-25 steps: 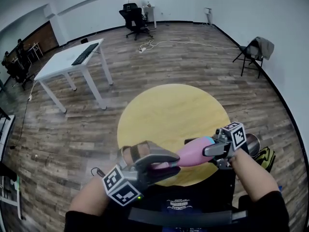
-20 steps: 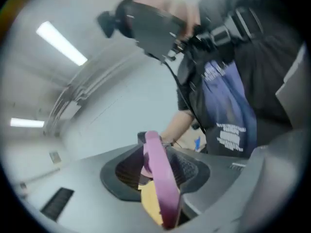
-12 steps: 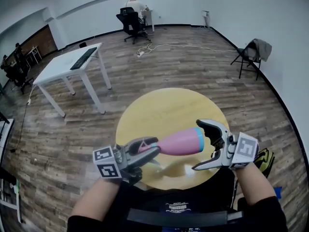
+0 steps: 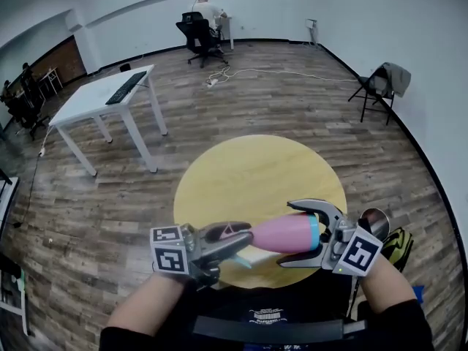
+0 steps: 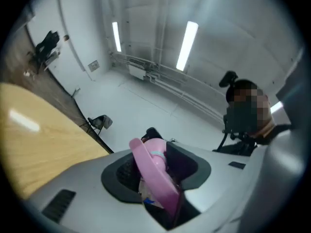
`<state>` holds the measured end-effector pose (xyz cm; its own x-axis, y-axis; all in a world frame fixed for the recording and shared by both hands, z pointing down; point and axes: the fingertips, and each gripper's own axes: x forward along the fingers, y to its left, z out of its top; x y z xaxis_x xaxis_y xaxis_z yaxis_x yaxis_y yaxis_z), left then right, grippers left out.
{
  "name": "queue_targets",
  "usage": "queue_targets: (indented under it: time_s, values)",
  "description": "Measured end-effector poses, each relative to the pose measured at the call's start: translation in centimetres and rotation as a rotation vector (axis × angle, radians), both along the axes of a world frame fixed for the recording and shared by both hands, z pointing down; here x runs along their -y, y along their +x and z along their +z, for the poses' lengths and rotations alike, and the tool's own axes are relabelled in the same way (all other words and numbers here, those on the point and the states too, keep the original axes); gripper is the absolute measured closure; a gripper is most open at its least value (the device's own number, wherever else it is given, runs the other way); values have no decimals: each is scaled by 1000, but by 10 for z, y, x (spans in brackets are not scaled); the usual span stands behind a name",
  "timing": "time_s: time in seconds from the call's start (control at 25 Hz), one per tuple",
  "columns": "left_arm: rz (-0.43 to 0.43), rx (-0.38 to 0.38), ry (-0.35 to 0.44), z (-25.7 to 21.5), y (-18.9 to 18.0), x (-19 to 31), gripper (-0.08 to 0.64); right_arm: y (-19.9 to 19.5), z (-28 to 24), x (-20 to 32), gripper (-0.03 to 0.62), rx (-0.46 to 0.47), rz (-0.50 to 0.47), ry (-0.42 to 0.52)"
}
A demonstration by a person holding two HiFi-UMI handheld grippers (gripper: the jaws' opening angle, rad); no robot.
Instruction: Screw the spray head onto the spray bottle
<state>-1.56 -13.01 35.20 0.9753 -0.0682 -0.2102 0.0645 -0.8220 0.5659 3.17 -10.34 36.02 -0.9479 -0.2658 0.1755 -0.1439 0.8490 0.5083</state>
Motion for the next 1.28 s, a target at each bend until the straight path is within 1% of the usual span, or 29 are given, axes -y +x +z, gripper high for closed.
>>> queue_targets:
  time_s: [0.04,0.08,0.12,0.2,0.24,0.32,0.36,0.4,0.44,0.48,0.52,0.56,0.64,0.68,0.72,0.76,0.8,0.84,0.88,0.92,0.96,1.0,1.04,1.08,1.12,1.16,1.2,1.24,1.28]
  values:
    - [-18,40,91,-2,1,-5,385,3,-1,3,91,45,-10,-131]
    - [-39,83,209,-4,3,-11,385,6,-3,8,92,110,-25,-278]
    - [-60,129,358,-9,7,-18,385,8,-3,13,92,172,-55,-424]
    - [-92,214,728,-20,18,-36,385,13,3,19,92,255,-161,-744]
    - [-90,276,927,-20,23,-47,385,15,6,18,92,285,-231,-914]
    - [-41,459,1310,-3,26,-68,386,17,14,11,92,322,-375,-1219]
    - [-10,521,1463,5,26,-77,386,15,18,5,91,324,-437,-1330]
    - [21,552,1560,9,25,-86,386,12,22,-3,91,316,-486,-1401]
    - [46,555,1588,11,24,-91,385,10,24,-9,89,307,-516,-1432]
    - [60,538,1548,11,21,-92,385,8,24,-12,87,311,-523,-1428]
    - [60,507,1454,8,18,-88,385,8,19,-7,86,342,-507,-1395]
    - [42,464,1328,4,16,-80,388,10,11,2,79,396,-471,-1337]
    - [-29,338,1019,-9,10,-55,393,18,-12,25,84,518,-373,-1154]
    - [-68,253,849,-16,6,-40,393,22,-22,32,81,553,-323,-1041]
    - [-103,164,682,-23,0,-24,391,25,-30,35,58,562,-274,-926]
    - [-130,76,522,-27,-8,-8,391,28,-35,36,23,546,-223,-812]
    - [-150,-7,367,-29,-17,9,390,28,-38,34,0,508,-171,-691]
    - [-163,-80,215,-29,-25,24,388,27,-40,32,-2,455,-119,-556]
    - [-166,-135,69,-25,-32,37,390,24,-41,28,-3,390,-71,-413]
    - [-160,-171,-60,-19,-37,48,391,21,-40,23,-3,321,-29,-274]
    - [-148,-191,-163,-11,-38,55,390,19,-35,21,-3,253,13,-154]
    - [-132,-198,-230,-4,-37,59,391,18,-29,21,-3,197,53,-63]
    - [-116,-195,-261,1,-34,58,391,17,-24,21,-3,155,85,-2]
    - [-95,-184,-262,4,-30,54,391,15,-19,22,-3,123,103,33]
    - [-68,-172,-245,6,-24,46,391,12,-15,23,-3,99,109,47]
    - [-35,-163,-217,5,-18,36,392,9,-10,23,-3,79,103,42]
    - [-1,-156,-178,1,-12,25,393,5,-6,21,-3,66,86,16]
    - [24,-145,-127,-3,-7,15,391,2,-2,17,-2,66,58,-38]
    - [35,-124,-66,-8,-4,6,395,1,-1,11,49,85,24,-118]
